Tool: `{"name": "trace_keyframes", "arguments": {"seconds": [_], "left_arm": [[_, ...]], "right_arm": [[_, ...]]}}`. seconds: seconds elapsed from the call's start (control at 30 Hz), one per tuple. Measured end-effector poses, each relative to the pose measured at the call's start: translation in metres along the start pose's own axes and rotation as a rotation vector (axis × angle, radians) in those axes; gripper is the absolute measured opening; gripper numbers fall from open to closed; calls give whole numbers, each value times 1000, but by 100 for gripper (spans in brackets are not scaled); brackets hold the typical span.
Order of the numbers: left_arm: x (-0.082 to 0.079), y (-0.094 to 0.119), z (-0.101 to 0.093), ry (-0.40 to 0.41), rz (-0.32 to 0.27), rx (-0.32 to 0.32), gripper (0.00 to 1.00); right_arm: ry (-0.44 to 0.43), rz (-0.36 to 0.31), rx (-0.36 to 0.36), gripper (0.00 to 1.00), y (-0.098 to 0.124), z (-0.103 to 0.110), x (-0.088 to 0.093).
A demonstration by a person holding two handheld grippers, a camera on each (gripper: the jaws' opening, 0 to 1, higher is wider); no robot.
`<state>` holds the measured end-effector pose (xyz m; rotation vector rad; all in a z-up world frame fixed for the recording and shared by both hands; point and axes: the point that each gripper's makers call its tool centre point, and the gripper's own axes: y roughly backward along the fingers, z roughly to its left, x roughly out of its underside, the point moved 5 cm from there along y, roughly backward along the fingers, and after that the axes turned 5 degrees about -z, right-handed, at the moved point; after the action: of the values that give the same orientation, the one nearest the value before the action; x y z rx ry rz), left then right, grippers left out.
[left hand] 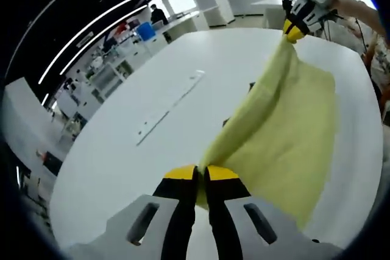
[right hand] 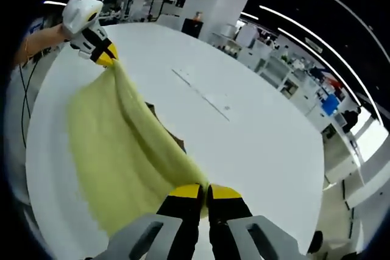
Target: Fold the garment on the visible template until the final outline fits inside the template.
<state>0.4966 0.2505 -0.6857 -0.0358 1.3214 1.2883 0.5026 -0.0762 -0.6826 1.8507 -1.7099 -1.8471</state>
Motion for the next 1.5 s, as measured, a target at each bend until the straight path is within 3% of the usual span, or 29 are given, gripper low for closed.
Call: {"name": "trace_keyframes", "arguments": {"seconds": [0.37,0.5,0.83,0.97,1.13,1.3,1.5], "left_arm": [[23,-36,2,-9,54,42,3],[30,-42,4,168,12,49,4],[43,-48,0,98,55,55,6],[42,-46,1,116,45,65,8],[39,-38,-1,64,23,105,16],[50,-38,2,-10,61,96,22],[55,-45,2,-49,73,89,17]], "right_arm": [[-19,36,-31,0,-38,-2,19],[-29,58,-54,0,-48,-2,26],[-45,86,-76,3,-66,-1,38],[-54,72,-93,13,-62,-1,36],[-9,61,-118,24,-55,-1,35],[20,53,-113,31,-55,-3,40],[94,47,-93,15,-62,-5,43]]}}
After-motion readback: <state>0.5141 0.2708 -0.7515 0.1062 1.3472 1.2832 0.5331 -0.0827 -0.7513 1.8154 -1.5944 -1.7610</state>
